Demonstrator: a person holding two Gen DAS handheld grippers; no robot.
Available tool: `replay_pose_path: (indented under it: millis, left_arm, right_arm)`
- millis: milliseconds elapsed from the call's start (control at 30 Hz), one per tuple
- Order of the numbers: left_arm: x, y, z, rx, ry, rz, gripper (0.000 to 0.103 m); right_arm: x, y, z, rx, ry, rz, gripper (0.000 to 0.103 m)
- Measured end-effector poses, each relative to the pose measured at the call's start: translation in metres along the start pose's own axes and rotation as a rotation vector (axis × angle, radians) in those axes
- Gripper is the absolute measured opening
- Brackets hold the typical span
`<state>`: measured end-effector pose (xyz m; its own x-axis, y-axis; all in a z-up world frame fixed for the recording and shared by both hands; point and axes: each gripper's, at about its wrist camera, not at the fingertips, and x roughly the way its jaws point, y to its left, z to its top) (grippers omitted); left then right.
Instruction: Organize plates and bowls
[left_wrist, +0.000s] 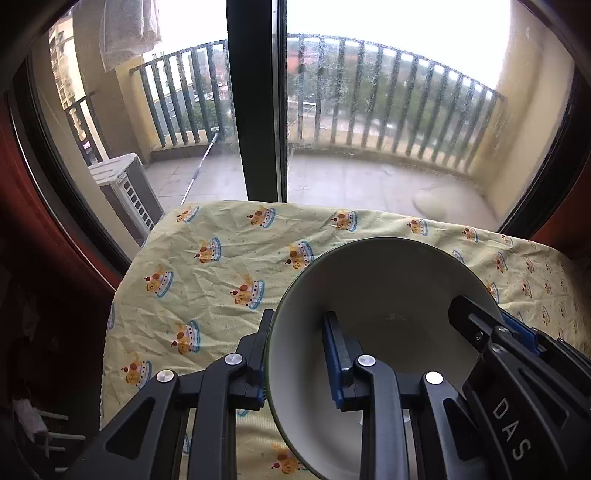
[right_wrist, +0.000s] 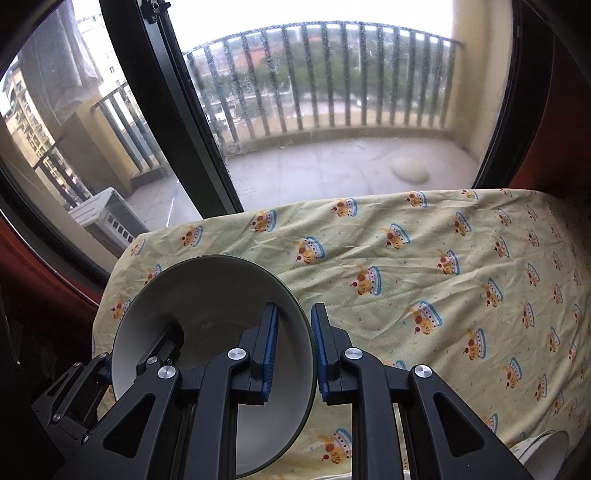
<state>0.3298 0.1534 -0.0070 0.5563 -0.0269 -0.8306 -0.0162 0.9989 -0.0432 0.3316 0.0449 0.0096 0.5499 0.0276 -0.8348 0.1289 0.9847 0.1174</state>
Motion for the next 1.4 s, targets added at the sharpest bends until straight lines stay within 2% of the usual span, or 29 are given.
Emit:
replay_pose_path:
  millis: [400,567,800,1400]
  left_arm:
    - [-0.054,-0.065,-0.026,-0.023,-0.026,0.021,0.023]
    - [-0.067,-0.091,-0.036,-0.047,-0.026,0.006,0.023]
    - [-0.082,-0.132,-0.051,-0.026,-0.048,0.018,0.023]
    - [-0.101,-0.198,-0.109,-0.025,-0.017,0.018,0.023]
  right_arm:
    - [-0.062,-0.066,-0.013,-0.032,-0.033,0.03,0.022]
    - [-0.081,-0.097,-0.017,-0.042,-0.045,0.041,0.022]
    - [-0.098,-0.142,-0.026,-0.024,-0.04,0.053,0.022]
    - [-0.126,-0.22,-0.066,-0.071,-0.03,0.045,0.022]
